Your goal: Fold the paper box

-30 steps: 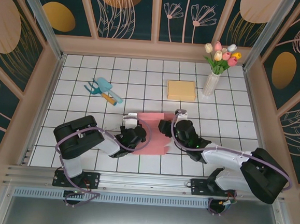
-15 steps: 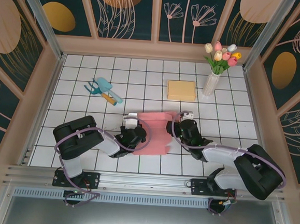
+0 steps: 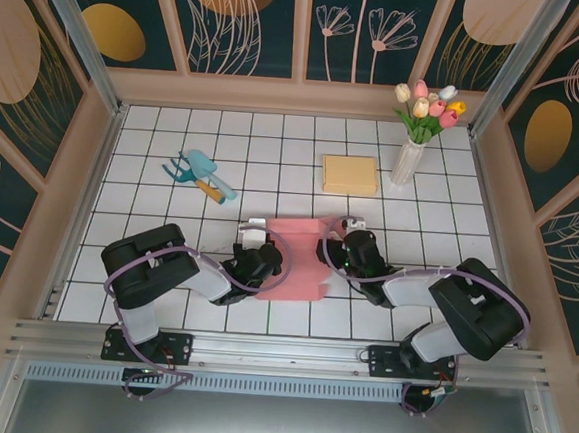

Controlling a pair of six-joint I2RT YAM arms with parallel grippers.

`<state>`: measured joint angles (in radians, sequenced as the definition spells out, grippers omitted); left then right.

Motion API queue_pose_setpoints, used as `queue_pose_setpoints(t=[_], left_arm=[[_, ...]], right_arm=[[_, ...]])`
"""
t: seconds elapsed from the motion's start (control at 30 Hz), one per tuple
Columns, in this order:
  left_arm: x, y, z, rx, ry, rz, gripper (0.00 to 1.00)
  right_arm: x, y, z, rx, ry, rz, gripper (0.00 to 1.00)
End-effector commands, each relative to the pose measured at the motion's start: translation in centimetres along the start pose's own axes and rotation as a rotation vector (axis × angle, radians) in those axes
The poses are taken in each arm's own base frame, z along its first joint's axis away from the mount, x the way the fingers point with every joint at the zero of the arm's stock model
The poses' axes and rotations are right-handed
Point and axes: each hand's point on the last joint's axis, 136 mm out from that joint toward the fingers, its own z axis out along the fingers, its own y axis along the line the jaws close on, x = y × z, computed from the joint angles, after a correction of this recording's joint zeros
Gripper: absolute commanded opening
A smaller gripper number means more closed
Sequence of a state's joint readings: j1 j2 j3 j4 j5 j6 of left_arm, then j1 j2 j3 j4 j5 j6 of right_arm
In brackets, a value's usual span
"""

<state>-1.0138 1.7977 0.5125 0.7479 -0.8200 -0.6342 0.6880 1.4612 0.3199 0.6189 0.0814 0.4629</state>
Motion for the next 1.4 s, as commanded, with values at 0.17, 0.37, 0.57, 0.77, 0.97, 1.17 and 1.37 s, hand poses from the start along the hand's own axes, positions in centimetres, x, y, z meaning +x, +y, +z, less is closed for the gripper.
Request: queue_pose_setpoints(t=[0.17, 0.37, 0.57, 0.77, 0.97, 1.17, 1.37], left_arm=[[1.7, 0.0, -0.2, 0.014, 0.064, 0.038, 0.00], [1.9, -0.1, 0.0, 0.013, 0.069, 0.037, 0.00], [1.8, 0.0, 0.0, 0.002, 0.069, 0.048, 0.00], [1.3, 0.8, -0.2, -0.032, 0.052, 0.066, 0.00], [0.6, 1.2, -0.5, -0.053, 0.030, 0.085, 0.01], [0.0, 1.8, -0.7, -0.084, 0.016, 0.098, 0.01], [-0.5, 1.9, -1.0, -0.074, 0.000, 0.115, 0.01]], right_arm=[[-1.3, 4.4, 0.0, -0.165, -0.045, -0.061, 0.53], [-0.3, 6.9, 0.7, -0.178, -0.010, -0.126, 0.52], [0.9, 8.0, 2.1, -0.178, 0.036, -0.144, 0.52], [0.6, 8.2, 0.8, -0.150, 0.031, -0.173, 0.52], [-0.5, 6.7, -1.7, -0.046, 0.020, -0.215, 0.53], [-0.6, 4.7, -4.5, 0.055, 0.064, -0.252, 0.55], [-4.8, 4.6, -9.5, 0.102, -0.033, -0.361, 0.56]])
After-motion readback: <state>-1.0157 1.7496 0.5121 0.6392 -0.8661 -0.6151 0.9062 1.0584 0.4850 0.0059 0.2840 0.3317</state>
